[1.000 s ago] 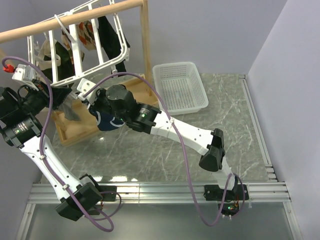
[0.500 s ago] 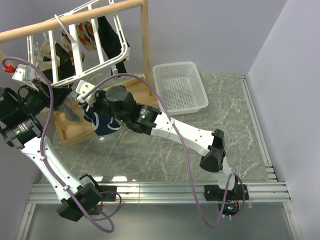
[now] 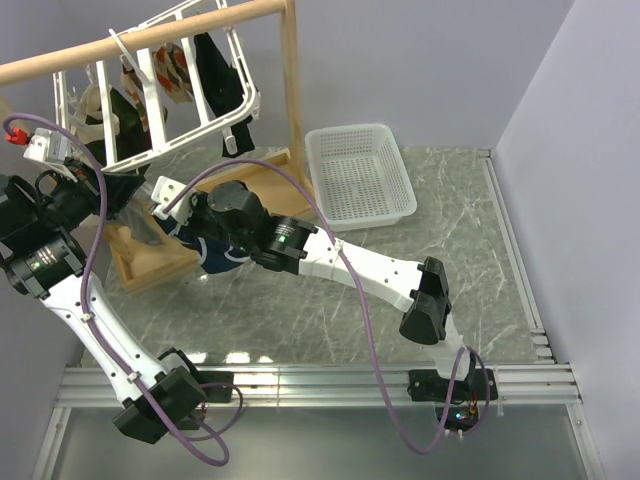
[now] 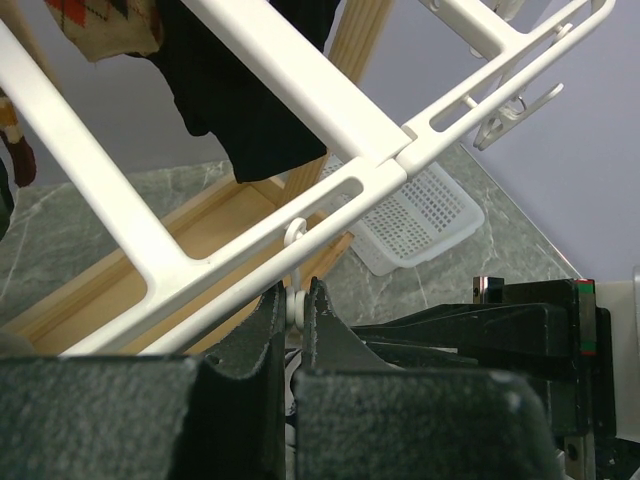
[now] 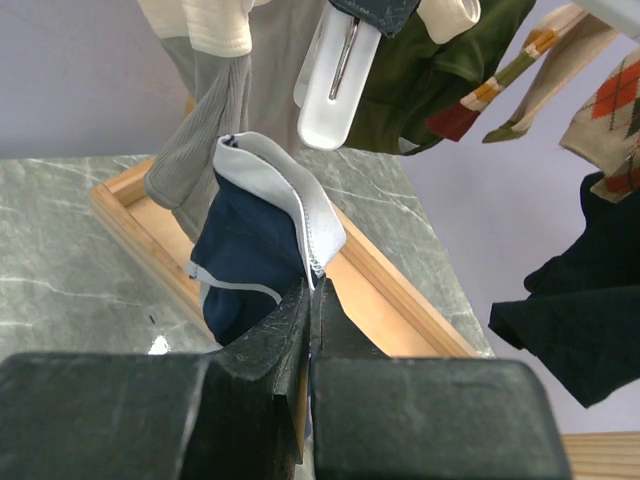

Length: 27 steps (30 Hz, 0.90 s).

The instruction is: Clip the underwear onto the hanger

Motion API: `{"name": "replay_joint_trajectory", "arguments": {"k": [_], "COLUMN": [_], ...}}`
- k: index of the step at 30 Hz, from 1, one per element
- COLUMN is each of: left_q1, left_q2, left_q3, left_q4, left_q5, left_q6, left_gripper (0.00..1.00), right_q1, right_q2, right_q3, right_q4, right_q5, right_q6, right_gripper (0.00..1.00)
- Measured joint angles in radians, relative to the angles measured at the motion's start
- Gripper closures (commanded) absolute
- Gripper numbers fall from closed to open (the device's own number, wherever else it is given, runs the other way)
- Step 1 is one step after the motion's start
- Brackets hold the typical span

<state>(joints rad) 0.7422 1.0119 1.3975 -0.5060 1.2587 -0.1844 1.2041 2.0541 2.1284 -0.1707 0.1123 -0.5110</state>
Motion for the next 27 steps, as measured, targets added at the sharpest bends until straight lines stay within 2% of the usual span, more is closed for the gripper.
{"name": "replay_joint_trajectory", "arguments": {"k": [27], "left_q1": [0.0], "left_q2": [0.0], "left_q3": [0.011], "left_q4": [-0.058], "left_q5": [-0.003], "left_q6": [0.076], "left_gripper": [1.0], "right_q1": [0.001], "right_q2": [0.0], "right_q3": [0.031], "right_q4": [0.003], "right_q5": [-0.001], "right_q6": [0.0], "right_gripper": [1.0]}}
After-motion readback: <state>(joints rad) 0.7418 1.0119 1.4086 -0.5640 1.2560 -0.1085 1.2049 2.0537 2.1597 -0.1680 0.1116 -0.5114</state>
